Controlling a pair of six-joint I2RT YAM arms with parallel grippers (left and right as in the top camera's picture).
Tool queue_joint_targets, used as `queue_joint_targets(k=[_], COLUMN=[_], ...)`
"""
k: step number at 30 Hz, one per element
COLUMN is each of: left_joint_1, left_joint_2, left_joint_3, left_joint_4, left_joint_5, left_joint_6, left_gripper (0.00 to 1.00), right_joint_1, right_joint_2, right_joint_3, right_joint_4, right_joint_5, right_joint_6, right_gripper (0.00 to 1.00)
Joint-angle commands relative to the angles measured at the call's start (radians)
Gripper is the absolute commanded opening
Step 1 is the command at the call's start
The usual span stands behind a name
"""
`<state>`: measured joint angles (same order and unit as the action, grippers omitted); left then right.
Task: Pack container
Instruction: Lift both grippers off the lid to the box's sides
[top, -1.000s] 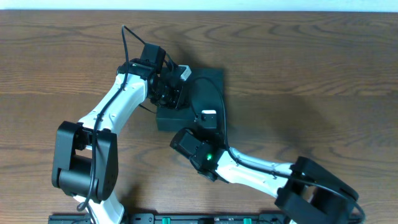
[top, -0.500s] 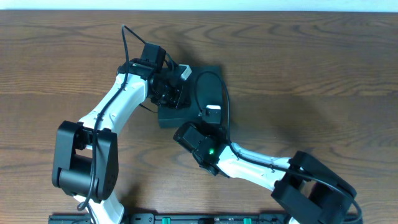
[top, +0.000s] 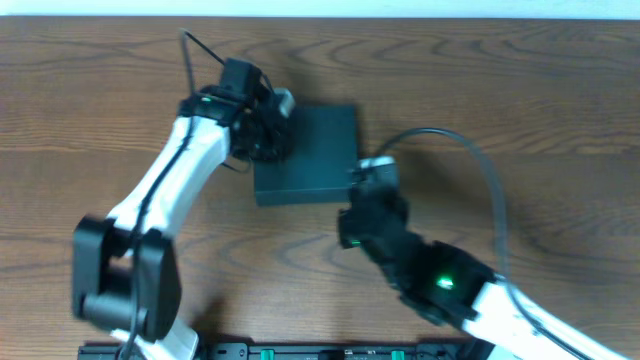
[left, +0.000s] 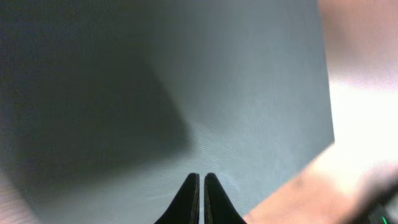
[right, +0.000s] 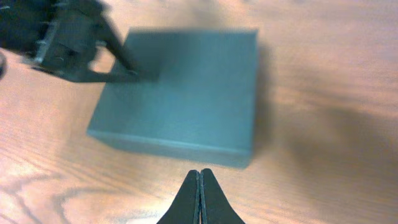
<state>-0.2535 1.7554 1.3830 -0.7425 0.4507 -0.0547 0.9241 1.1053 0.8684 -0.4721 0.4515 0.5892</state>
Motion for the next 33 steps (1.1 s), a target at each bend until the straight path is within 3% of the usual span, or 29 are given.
queue_joint_targets(k=[1,7,13,21,33], left_joint_1=[0.066,0.193,0.207,0.201,0.128], left_joint_2=[-0.114,-0.058,0.136,0.265,0.274], left_joint_3=[0.044,0.043,0.043,0.043,0.043], left_joint_4=[0.025,0.018,0.077,0.222,0.277], left_joint_5=[-0.264,-0.31,-0.193,-0.014,0.017], left_joint_6=[-0.207,-0.41,-0.453,-0.516,-0.513], left_gripper=[0.06,0.06,0.06,0.06,0.06], right_joint_1=[-0.096,-0.331,-0.487,-0.519,-0.519], right_joint_2=[-0.048,0.054,0.315,0.529,0.542], right_joint_3=[0.001,0.0,0.0,0.0,0.0], right_joint_4=[-0.036,-0.059,0.075,0.234,0.241], right_joint_5=[-0.017,-0.257,-0.56,-0.752,-0.8], right_joint_6=[-0.074,-0.105,-0.154,-0.153,-0.153], right_gripper=[0.01,0.02,0.02,0.02,0.02])
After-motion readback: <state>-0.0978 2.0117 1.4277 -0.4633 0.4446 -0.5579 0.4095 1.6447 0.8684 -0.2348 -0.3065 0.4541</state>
